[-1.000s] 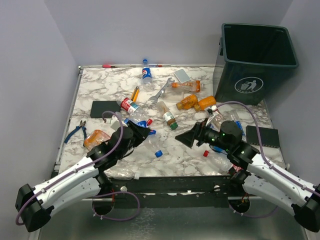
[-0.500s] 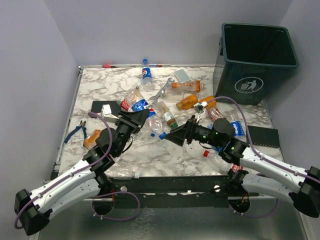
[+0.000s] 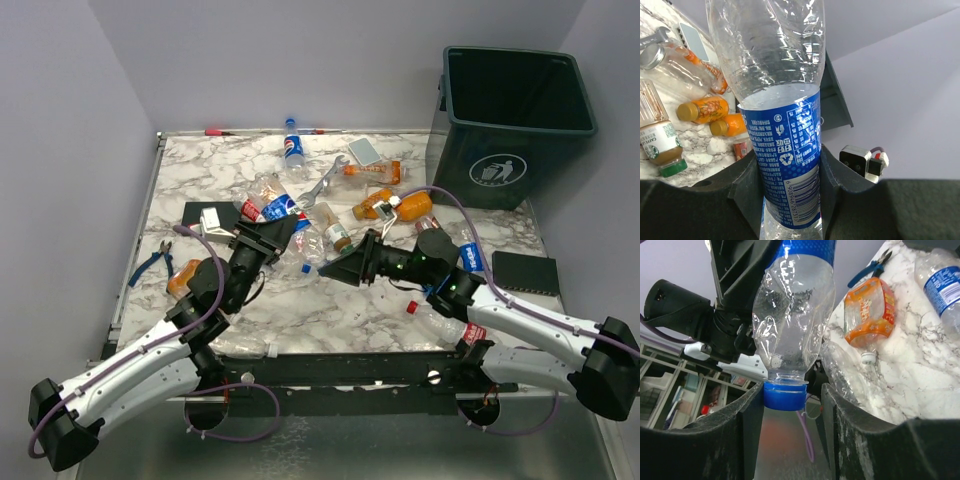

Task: Put the plastic bottles in the bin
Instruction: Place the plastic bottle in the trash bin.

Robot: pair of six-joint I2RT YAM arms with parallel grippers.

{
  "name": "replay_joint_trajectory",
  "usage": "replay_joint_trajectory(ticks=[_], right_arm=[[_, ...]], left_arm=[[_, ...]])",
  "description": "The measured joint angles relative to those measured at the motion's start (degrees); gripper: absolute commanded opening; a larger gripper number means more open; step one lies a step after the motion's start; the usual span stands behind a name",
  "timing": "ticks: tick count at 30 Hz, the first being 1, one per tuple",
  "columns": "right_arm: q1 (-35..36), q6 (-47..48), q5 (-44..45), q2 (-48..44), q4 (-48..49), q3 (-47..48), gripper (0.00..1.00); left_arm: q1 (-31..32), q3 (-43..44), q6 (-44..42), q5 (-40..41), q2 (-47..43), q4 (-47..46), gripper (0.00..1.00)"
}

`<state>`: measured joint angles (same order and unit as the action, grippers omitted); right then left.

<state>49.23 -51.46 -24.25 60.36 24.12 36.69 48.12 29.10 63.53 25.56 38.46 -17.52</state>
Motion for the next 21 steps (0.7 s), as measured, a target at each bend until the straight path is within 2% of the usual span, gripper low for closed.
replay_joint_trajectory(ticks=[2,4,7,8,9,11,12,15,17,19,21], right_arm=[[0.17,-0.63,-0.92,0.55,0.28,0.02,0.44],[0.33,-1.22,-1.75,0.87,0.33,0.11,0.35],[0.48,-1.7,-2.32,0.98,0.28,0.26,0.16],[0.48,-1.7,-2.34,0.96,0.26,0.26,0.05],[0.48,-1.64,-2.32,0.85,0.24,0.26,0.01],[0.61,-0.85,-2.38,0.02,-0.13,0.26,0.0],[0.66,-0.28,-2.34,-0.72,-0.7,0.28,0.0],[0.81,1.88,-1.9,-4.22,-6.21,1.25,0.0],[0.81,3.82,0.37,-7.74,-13.86,3.74,0.0],[0.81,5.77,2.97,-10.62,-21.53,6.71,0.0],[0.81,8.07,6.71,-12.92,-30.97,11.91,0.0]], left_arm=[[0.0,-0.04,-0.17,0.0,-0.2,-0.04,0.16],[0.0,-0.28,-0.2,-0.02,-0.28,-0.15,0.18],[0.0,-0.76,-0.2,-0.04,-0.37,-0.24,0.34],[0.0,-0.76,-0.31,-0.09,-0.44,-0.28,0.44],[0.0,-0.76,-0.59,-0.2,-0.63,-0.33,0.58],[0.0,-0.79,-0.96,-0.39,-1.09,-0.02,0.88],[0.0,-0.79,-1.22,-0.63,-1.4,0.22,0.97],[0.09,-0.76,-3.54,-0.96,-3.54,2.32,0.99],[0.09,-0.11,-7.21,-0.81,-5.73,5.6,0.99],[0.28,1.64,-11.96,-0.5,-7.3,8.81,0.99],[0.26,5.25,-21.16,-0.15,-8.31,12.59,0.99]])
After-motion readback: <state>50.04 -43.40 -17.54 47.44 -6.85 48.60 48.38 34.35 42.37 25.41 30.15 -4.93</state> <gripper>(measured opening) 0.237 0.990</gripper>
